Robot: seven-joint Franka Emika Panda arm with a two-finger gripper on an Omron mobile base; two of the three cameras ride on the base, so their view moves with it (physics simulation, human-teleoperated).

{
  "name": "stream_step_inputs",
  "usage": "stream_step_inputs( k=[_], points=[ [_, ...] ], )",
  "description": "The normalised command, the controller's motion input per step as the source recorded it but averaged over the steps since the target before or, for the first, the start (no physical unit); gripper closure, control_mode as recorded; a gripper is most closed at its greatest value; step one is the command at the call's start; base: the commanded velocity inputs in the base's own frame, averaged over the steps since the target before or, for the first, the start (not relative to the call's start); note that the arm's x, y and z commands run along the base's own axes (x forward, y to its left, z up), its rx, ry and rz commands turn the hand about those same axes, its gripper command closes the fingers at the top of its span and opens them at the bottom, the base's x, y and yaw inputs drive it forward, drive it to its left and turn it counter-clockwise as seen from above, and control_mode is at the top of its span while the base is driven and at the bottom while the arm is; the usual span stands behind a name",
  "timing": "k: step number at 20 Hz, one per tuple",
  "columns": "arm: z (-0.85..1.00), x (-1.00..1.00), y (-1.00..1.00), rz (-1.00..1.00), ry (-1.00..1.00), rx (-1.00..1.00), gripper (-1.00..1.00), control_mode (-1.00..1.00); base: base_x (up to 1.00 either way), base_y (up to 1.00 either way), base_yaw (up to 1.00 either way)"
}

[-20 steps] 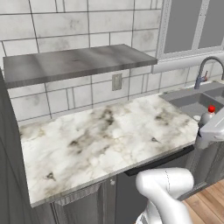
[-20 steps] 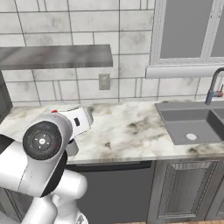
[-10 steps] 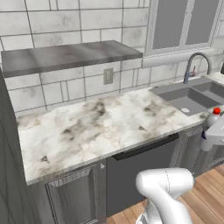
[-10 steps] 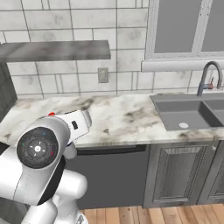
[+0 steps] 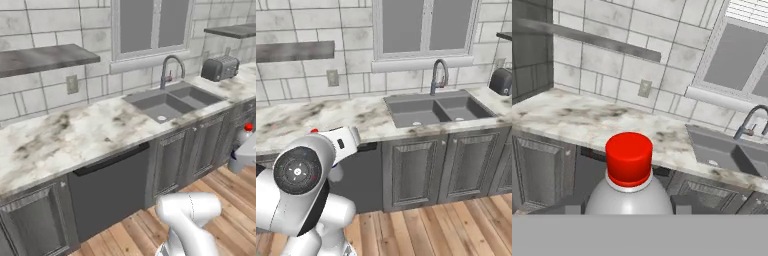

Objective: Move the drinks to the dining counter.

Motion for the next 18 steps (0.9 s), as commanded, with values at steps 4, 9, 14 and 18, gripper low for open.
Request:
stream_step_inputs(
  k=[4,9,14,18],
  points=[
    [0.0,0.0,0.0,0.0,0.0,0.0,1.0,1.0,0.21,-0.96,-0.51],
    [0.0,0.0,0.0,0.0,0.0,0.0,1.0,1.0,0.42,-0.87,-0.55],
    [0.0,0.0,0.0,0.0,0.0,0.0,1.0,1.0,0.77,-0.61,-0.51],
    [0.0,0.0,0.0,0.0,0.0,0.0,1.0,1.0,0.95,-0.5,-0.47]
  ],
)
